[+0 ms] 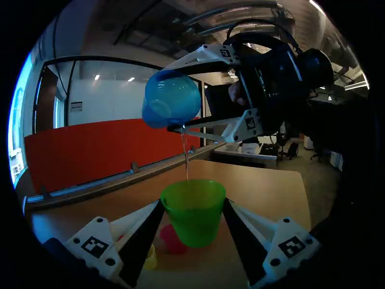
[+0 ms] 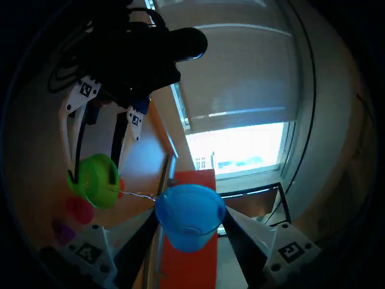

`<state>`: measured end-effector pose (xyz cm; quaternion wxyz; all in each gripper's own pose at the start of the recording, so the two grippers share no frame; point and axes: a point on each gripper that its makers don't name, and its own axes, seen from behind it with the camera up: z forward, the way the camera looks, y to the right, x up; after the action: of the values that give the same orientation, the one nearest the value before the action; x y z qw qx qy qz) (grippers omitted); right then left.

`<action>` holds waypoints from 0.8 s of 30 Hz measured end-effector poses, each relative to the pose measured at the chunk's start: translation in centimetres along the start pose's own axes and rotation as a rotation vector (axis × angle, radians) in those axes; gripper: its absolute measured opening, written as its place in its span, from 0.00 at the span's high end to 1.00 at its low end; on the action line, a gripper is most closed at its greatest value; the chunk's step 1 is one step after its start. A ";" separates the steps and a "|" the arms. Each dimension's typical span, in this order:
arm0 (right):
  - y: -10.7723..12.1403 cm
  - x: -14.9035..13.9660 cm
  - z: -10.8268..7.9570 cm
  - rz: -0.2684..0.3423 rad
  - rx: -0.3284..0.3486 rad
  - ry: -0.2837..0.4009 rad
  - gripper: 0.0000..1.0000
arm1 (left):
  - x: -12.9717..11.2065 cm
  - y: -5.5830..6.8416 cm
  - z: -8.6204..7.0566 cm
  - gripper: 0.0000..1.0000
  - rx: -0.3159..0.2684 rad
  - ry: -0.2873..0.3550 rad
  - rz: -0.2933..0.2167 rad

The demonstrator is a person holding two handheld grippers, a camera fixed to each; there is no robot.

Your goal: Pour water

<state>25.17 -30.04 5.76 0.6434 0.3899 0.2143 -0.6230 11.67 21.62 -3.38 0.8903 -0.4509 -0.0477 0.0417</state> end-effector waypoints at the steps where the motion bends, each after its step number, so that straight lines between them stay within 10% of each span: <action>1: 0.0 0.0 0.0 -0.002 -0.001 0.000 0.09 | 0.0 0.0 0.0 0.14 0.000 0.000 0.000; 24: 0.4 0.0 0.0 -0.051 -0.011 0.000 0.09 | -0.2 0.0 0.1 0.14 0.000 -0.004 0.000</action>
<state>25.59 -30.09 5.88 0.6294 0.3809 0.2276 -0.6379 11.41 21.69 -3.34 0.8902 -0.4508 -0.0496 0.0427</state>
